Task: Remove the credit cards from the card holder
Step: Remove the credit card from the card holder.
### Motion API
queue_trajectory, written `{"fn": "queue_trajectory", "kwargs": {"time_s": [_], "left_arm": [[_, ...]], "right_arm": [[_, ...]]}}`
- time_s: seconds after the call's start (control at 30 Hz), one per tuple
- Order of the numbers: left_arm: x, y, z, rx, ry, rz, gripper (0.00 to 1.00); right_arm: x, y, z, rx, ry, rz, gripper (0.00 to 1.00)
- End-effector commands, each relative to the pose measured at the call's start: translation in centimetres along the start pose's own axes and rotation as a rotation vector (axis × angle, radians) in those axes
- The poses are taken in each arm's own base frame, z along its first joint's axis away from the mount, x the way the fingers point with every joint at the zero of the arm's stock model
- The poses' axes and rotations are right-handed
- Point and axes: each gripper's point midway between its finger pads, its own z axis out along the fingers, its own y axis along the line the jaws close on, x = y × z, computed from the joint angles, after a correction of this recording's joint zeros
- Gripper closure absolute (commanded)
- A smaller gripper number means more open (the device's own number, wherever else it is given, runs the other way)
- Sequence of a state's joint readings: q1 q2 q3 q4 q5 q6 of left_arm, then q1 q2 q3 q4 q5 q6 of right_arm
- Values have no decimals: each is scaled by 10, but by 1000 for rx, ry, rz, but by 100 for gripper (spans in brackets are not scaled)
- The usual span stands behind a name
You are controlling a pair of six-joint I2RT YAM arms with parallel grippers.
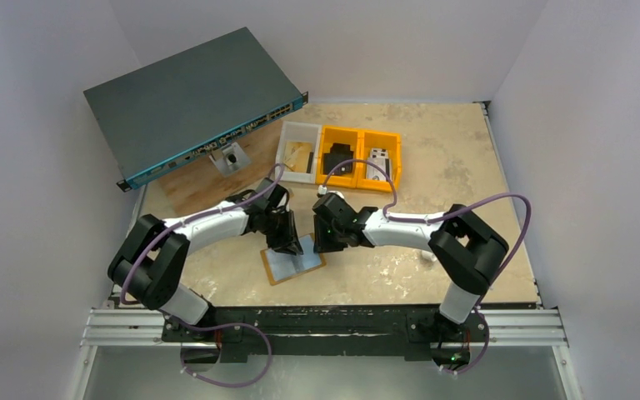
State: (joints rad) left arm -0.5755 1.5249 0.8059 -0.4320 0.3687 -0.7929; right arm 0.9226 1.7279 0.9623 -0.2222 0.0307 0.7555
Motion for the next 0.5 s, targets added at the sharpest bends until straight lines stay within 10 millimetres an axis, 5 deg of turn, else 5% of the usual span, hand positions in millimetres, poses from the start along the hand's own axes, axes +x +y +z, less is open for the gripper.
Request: {"fn": "queue_trajectory", "kwargs": {"time_s": [0.0,0.17,0.47], "left_arm": [[-9,-17,-1,48,-16,32,85],[-10,-22,-1,60,-10,37,85],[-15,-44,-8,102,-11,88,66]], "right_arm": [[19,-9,5,19,57,-4,76],[17,-8,3,12,51,0,76],[-7,-5,-27,35,-38,29,65]]}}
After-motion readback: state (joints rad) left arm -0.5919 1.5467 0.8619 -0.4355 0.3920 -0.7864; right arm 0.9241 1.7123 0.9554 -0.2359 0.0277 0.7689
